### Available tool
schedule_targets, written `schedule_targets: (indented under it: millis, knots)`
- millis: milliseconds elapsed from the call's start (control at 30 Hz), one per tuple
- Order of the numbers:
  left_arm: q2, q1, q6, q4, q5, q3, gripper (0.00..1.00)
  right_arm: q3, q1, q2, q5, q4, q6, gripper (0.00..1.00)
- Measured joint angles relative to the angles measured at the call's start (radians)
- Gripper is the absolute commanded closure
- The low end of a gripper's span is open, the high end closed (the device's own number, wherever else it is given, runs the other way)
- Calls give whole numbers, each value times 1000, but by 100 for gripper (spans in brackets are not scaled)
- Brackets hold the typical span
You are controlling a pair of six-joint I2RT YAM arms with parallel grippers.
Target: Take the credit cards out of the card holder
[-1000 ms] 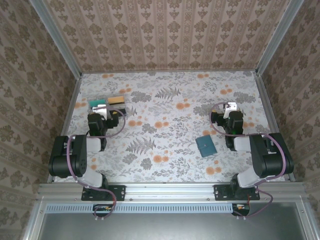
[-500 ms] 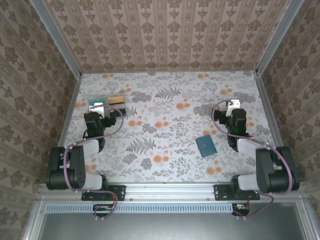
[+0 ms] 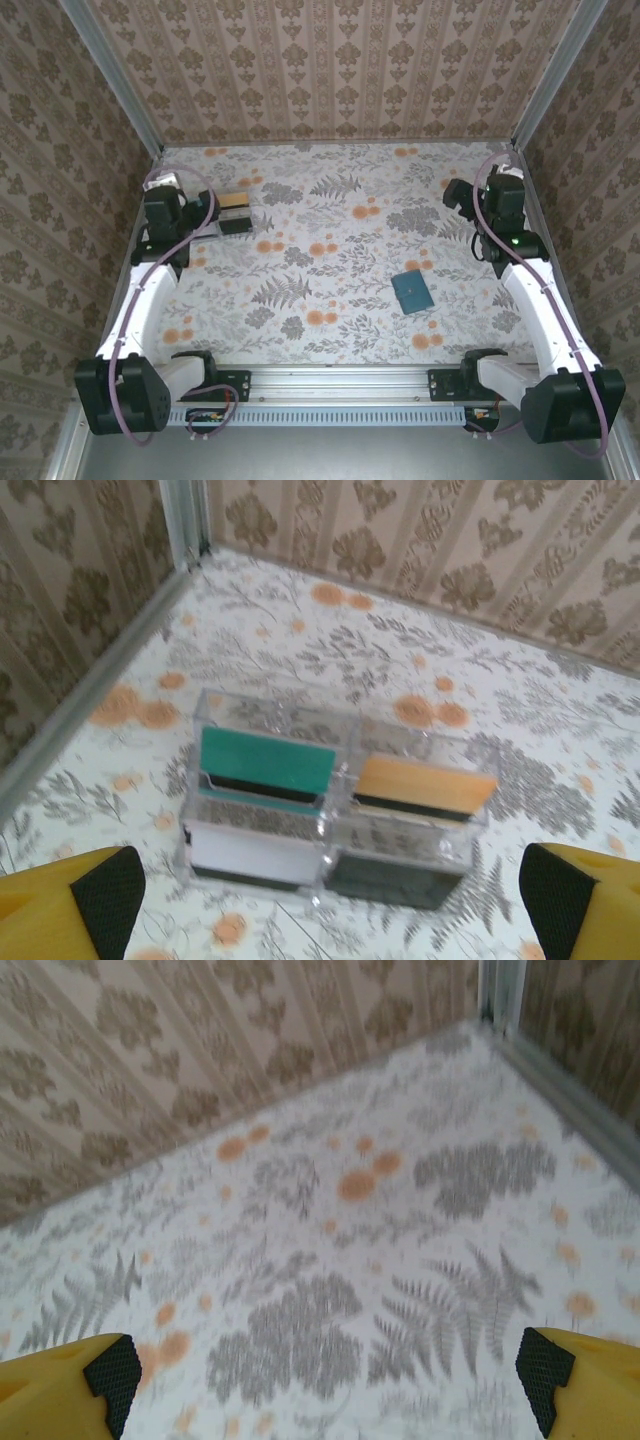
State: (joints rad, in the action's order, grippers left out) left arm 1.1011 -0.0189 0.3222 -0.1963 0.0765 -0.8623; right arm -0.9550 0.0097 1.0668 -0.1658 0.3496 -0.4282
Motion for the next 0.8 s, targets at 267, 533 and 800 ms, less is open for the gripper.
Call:
schedule_targets:
  millis: [267,533,800]
  knots:
    - [-4,0,41,-160,-162,-18,0,69,78,19,151,194,-84,0]
    - [6,0,40,-174,-231,-18,0,188,241,116,145,237,-205,0]
    - [28,0,40,-179,-242,-18,0,188,346,321,125,238,-278,1]
